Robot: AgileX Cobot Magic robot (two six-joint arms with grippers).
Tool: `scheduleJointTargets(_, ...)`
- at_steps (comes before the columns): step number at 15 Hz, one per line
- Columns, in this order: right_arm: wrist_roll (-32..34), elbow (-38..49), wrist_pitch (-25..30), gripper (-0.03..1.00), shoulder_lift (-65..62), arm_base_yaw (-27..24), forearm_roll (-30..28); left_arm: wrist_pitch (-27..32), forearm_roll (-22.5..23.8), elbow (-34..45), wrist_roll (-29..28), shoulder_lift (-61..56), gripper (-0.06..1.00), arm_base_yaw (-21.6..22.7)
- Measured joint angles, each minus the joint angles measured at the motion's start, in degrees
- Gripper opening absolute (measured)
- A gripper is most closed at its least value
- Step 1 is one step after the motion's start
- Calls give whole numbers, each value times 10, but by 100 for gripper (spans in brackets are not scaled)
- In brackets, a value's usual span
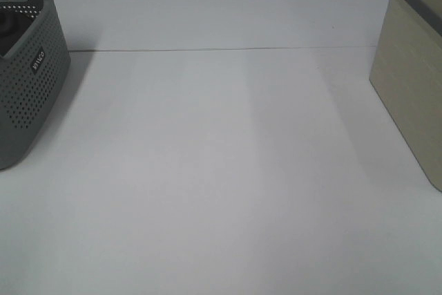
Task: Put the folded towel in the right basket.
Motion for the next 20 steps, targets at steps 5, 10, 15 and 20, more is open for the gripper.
scheduleJointTargets(5,0,5,-10,96,-1,0,2,0,0,0,0,0,99,0)
scheduleJointTargets(10,0,5,-12,96,-1,0,2,0,0,0,0,0,99,0)
scheduleJointTargets(15,0,5,-13,96,-9,-50,2,0,0,0,0,0,99,0)
scheduleJointTargets(20,0,5,-13,96,-13,-69,5,0,0,0,0,0,99,0)
